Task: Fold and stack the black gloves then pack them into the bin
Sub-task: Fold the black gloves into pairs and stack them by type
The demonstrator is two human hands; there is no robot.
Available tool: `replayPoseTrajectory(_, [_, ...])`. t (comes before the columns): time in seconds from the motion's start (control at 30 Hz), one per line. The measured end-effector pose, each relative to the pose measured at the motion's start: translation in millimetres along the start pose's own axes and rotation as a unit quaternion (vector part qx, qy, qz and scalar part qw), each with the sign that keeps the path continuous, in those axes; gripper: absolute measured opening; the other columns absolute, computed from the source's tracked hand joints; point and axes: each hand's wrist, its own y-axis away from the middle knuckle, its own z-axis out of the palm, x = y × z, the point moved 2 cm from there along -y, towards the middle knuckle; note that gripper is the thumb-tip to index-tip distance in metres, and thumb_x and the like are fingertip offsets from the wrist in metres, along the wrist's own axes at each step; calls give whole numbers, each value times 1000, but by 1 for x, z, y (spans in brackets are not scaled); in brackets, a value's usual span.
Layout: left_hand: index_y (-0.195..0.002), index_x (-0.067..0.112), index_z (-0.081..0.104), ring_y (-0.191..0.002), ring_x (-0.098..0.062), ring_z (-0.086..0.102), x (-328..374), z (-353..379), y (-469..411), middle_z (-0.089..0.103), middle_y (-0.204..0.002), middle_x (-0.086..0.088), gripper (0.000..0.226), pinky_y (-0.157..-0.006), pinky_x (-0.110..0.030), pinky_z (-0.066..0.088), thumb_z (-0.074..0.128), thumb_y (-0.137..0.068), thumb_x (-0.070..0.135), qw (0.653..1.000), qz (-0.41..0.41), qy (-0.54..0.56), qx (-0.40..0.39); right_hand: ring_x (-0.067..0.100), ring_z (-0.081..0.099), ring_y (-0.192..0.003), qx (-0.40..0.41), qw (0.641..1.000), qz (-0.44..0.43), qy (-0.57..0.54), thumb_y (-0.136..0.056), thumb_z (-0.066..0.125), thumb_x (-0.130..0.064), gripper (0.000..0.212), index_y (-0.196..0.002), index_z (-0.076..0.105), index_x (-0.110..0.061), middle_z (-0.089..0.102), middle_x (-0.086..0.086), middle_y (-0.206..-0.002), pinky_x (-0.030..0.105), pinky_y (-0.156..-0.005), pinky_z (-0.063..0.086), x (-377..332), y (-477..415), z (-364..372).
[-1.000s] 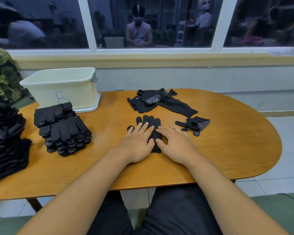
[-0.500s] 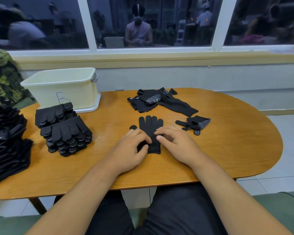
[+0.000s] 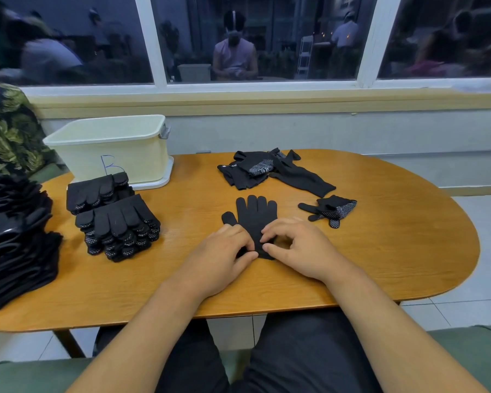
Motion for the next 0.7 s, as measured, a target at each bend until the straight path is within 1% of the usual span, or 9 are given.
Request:
replayPoseTrajectory(0.07, [-107, 36, 61, -103, -2, 47, -1, 1, 0, 56, -109, 22, 15, -91, -26, 47, 55, -106, 50, 1000, 0, 6, 5, -3, 51, -126, -3, 1000, -6, -1, -94, 65, -62, 27, -110, 78, -43, 65, -31, -124, 39, -108, 47, -3, 1, -2])
replayPoseTrajectory(0.17, [-107, 36, 59, -103, -2, 49, -3, 1, 1, 55, -108, 22, 15, -89, -30, 49, 53, -106, 51, 999, -3, 40, 19, -4, 40, -140, -26, 999, -33, 25, -89, 67, -74, 49, -128, 70, -46, 55, -32, -141, 35, -117, 38, -10, 4, -5])
replayPoseTrajectory(0.23, [-108, 37, 58, -107, -3, 51, -3, 0, 2, 56, -110, 22, 12, -91, -32, 50, 53, -106, 49, 998, -6, 67, 22, -5, 35, -146, -44, 998, -42, 34, -89, 70, -68, 53, -136, 65, -45, 50, -31, -148, 34, -119, 36, -12, 4, -3])
replayPoseTrajectory(0.3, [-107, 39, 57, -116, -2, 54, -2, -2, 3, 59, -118, 23, 9, -97, -35, 51, 53, -107, 47, 995, -11, 100, 21, -4, 40, -144, -45, 998, -37, 35, -94, 69, -54, 47, -140, 64, -42, 54, -27, -149, 36, -119, 40, -9, 2, 0])
replayPoseTrajectory(0.37, [-105, 42, 56, -124, 3, 55, -1, -4, 5, 62, -128, 25, 9, -103, -36, 50, 50, -110, 46, 988, -28, 150, 13, -2, 48, -139, -38, 998, -27, 36, -97, 68, -37, 42, -139, 67, -39, 60, -23, -146, 38, -117, 45, -5, 0, 2])
replayPoseTrajectory(0.43, [-107, 43, 55, -127, 6, 56, -1, -7, 7, 64, -133, 26, 11, -105, -35, 49, 46, -112, 45, 977, -49, 209, 6, -3, 54, -132, -34, 999, -16, 23, -101, 65, -31, 37, -136, 70, -41, 65, -23, -139, 38, -112, 49, -4, 0, 1])
replayPoseTrajectory(0.53, [-125, 39, 57, -130, 4, 56, -2, -11, 11, 66, -134, 25, 19, -106, -31, 44, 42, -114, 33, 956, -74, 283, 18, -2, 63, -115, -22, 999, 9, -41, -107, 59, -38, 28, -131, 69, -47, 72, -26, -122, 40, -100, 54, -4, 2, -4])
replayPoseTrajectory(0.6, [-132, 37, 54, -132, 1, 56, -4, -13, 13, 66, -136, 23, 29, -107, -31, 42, 43, -109, 25, 949, -86, 302, 26, 1, 67, -107, 0, 996, 32, -80, -109, 56, -44, 23, -127, 69, -49, 75, -23, -113, 44, -95, 56, -4, 3, -7])
replayPoseTrajectory(0.7, [-135, 42, 47, -115, -18, 68, -7, -12, 12, 66, -138, 23, 39, -100, -43, 50, 55, -103, 21, 958, -111, 265, 11, 1, 68, -106, 31, 989, 62, -127, -108, 58, -45, 23, -126, 73, -43, 76, -23, -110, 45, -97, 57, -4, 3, -7])
